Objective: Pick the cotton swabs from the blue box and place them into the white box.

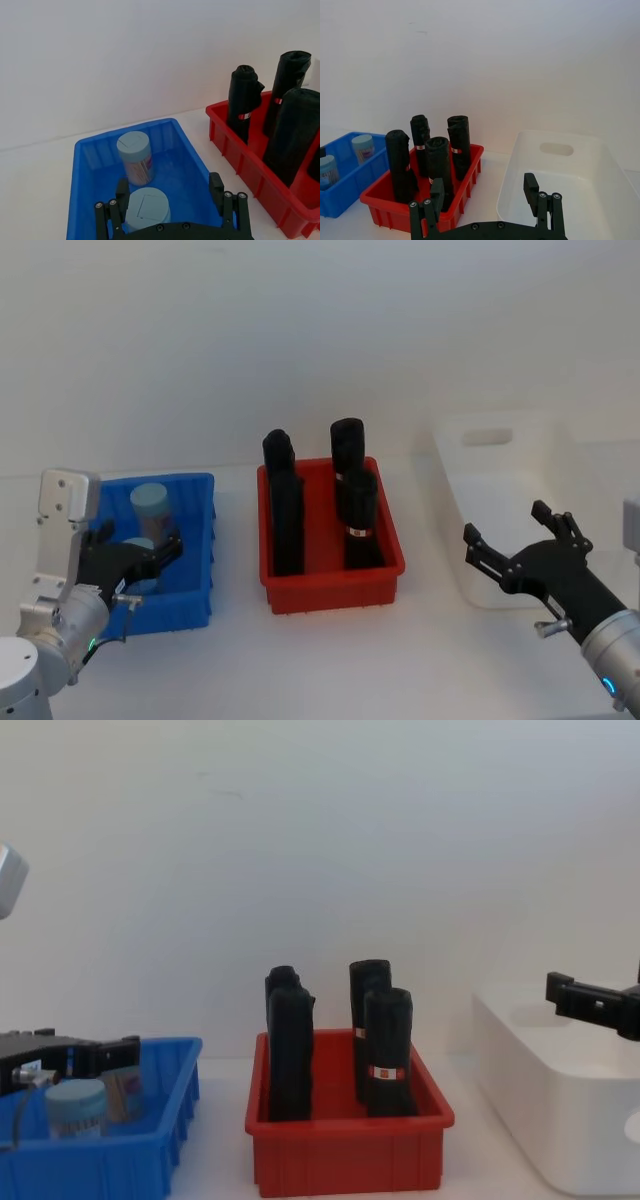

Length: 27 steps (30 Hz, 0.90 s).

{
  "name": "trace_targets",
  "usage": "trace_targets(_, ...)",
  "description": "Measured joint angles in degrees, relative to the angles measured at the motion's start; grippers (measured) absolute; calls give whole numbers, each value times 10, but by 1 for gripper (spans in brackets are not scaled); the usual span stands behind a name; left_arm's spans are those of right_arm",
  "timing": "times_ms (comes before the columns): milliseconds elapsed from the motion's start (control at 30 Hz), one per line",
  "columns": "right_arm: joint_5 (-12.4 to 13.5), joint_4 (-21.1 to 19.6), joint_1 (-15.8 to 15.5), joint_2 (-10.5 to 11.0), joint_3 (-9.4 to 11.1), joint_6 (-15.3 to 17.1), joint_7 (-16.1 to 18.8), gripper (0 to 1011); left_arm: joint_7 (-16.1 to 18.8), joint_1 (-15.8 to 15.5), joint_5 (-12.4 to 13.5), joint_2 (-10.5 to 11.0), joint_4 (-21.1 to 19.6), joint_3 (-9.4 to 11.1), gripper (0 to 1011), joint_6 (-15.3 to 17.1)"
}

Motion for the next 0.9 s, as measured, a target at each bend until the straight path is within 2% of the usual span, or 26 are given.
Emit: trace_targets(900, 0, 0, 0, 0, 0, 0, 0, 1001, -45, -38, -18, -14, 87, -12, 1004, 14)
